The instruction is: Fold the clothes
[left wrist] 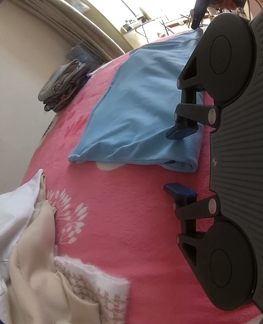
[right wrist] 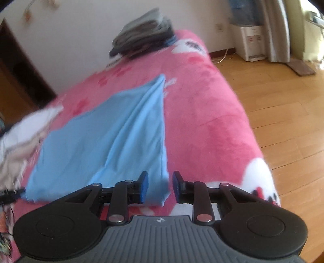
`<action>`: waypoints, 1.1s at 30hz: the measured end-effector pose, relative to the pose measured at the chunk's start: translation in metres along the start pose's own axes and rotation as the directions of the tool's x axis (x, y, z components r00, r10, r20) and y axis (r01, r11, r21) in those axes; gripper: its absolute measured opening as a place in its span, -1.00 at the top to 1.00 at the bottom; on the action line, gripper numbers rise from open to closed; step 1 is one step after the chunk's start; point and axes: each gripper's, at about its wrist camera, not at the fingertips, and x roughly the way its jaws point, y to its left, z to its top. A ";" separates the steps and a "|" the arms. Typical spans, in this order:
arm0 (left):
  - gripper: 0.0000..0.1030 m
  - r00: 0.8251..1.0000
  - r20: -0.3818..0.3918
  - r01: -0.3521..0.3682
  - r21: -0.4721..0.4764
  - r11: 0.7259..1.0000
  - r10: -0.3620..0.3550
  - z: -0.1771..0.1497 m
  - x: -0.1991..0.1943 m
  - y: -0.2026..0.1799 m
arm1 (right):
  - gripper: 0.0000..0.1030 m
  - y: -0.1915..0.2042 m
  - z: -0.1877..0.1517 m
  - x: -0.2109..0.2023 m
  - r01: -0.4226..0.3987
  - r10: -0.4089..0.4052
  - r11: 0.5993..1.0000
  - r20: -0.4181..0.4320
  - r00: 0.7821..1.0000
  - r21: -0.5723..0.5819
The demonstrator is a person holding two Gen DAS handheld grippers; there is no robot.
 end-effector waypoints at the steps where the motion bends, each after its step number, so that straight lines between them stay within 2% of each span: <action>1: 0.38 1.000 0.005 -0.008 0.005 1.000 0.008 -0.001 0.001 0.000 | 0.71 0.003 -0.002 0.001 0.002 -0.002 1.000 -0.003 1.000 -0.017; 2: 0.64 1.000 0.012 -0.021 0.014 1.000 0.020 -0.002 0.001 0.000 | 0.96 0.006 -0.005 0.002 0.003 -0.003 0.999 -0.002 1.000 -0.032; 4: 0.93 0.999 0.018 -0.037 0.034 0.999 0.037 -0.002 0.001 0.000 | 0.96 0.012 -0.010 0.000 0.011 -0.010 0.997 0.015 1.000 -0.071; 5: 0.96 0.999 0.025 -0.038 0.044 0.998 0.037 -0.002 0.000 -0.001 | 0.96 0.014 -0.010 -0.005 0.013 -0.010 0.996 0.032 0.999 -0.083; 9: 0.98 0.998 0.053 -0.051 0.099 0.994 0.046 0.000 -0.006 -0.005 | 0.97 0.007 -0.009 -0.025 0.029 -0.022 0.997 0.098 0.995 -0.071; 12: 0.98 0.997 0.057 -0.048 0.109 0.993 0.042 0.001 -0.007 -0.002 | 0.97 -0.009 -0.011 -0.022 0.047 -0.045 0.999 0.079 0.996 -0.025; 18: 0.98 0.997 0.079 -0.037 0.190 0.981 0.022 0.002 -0.014 -0.002 | 0.97 -0.015 -0.008 -0.037 -0.029 0.028 1.000 0.130 0.991 0.005; 21: 0.98 0.996 0.090 -0.032 0.230 0.973 0.012 0.002 -0.018 -0.002 | 0.97 -0.028 -0.010 -0.031 -0.041 0.035 0.998 0.118 0.992 0.052; 24: 0.98 0.995 0.100 -0.028 0.270 0.962 0.001 0.002 -0.021 -0.002 | 0.98 -0.030 -0.009 -0.038 -0.095 0.086 0.994 0.171 0.981 0.047; 28: 0.98 0.997 0.074 -0.029 0.316 0.948 0.006 -0.003 -0.018 -0.003 | 0.97 -0.044 -0.013 -0.019 -0.053 0.047 0.996 0.099 0.994 0.065; 29: 0.98 0.997 0.081 -0.026 0.329 0.944 0.000 -0.003 -0.019 -0.005 | 0.97 -0.044 -0.013 -0.019 -0.065 0.057 0.995 0.103 0.993 0.075; 31: 0.98 0.995 0.096 -0.024 0.349 0.937 -0.010 -0.002 -0.022 -0.005 | 0.98 -0.036 -0.010 -0.029 -0.097 0.092 0.995 0.157 0.983 0.022; 33: 0.98 0.997 0.083 -0.025 0.354 0.935 -0.005 -0.003 -0.018 -0.001 | 0.98 -0.044 -0.009 -0.023 -0.068 0.064 0.997 0.131 0.989 0.026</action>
